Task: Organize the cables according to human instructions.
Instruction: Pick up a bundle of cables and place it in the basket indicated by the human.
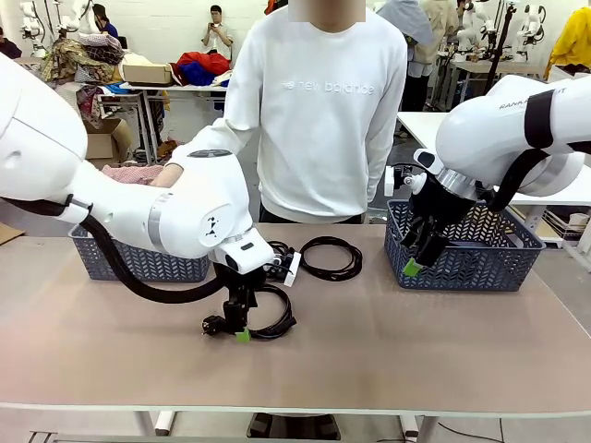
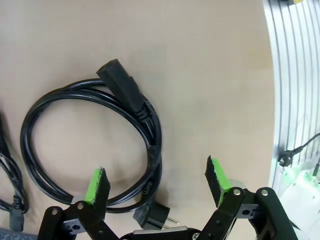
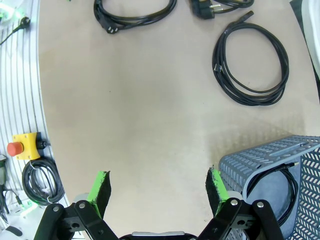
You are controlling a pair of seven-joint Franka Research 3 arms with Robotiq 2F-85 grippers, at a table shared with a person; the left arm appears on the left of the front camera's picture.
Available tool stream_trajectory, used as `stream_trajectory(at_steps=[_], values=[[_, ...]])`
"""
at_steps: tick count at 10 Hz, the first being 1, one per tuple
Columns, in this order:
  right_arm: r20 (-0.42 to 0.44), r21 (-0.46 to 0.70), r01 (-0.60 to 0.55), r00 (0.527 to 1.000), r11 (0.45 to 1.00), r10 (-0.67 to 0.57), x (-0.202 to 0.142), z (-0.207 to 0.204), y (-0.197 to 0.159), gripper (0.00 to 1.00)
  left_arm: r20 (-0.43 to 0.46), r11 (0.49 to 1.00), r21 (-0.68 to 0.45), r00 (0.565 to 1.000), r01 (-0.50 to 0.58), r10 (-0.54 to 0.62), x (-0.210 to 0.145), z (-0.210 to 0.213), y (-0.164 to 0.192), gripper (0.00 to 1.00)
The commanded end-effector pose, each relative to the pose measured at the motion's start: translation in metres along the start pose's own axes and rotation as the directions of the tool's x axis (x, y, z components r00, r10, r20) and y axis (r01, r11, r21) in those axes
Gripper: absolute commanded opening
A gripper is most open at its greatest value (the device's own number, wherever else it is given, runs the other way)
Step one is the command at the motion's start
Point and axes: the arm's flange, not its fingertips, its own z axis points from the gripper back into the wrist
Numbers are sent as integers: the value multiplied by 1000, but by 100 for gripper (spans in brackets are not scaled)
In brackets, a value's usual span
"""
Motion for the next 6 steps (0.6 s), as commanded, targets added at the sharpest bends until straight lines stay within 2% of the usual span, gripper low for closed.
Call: stream_trajectory(at_steps=[1, 6], values=[[2, -6, -2, 1000, 1000, 2, 4, 2, -2, 100, -27, 1000, 29, 1000, -8, 9, 5, -6, 7, 100], [2, -6, -2, 1000, 1000, 2, 4, 2, -2, 100, -29, 999, 38, 999, -22, 23, 2, -18, 13, 100]])
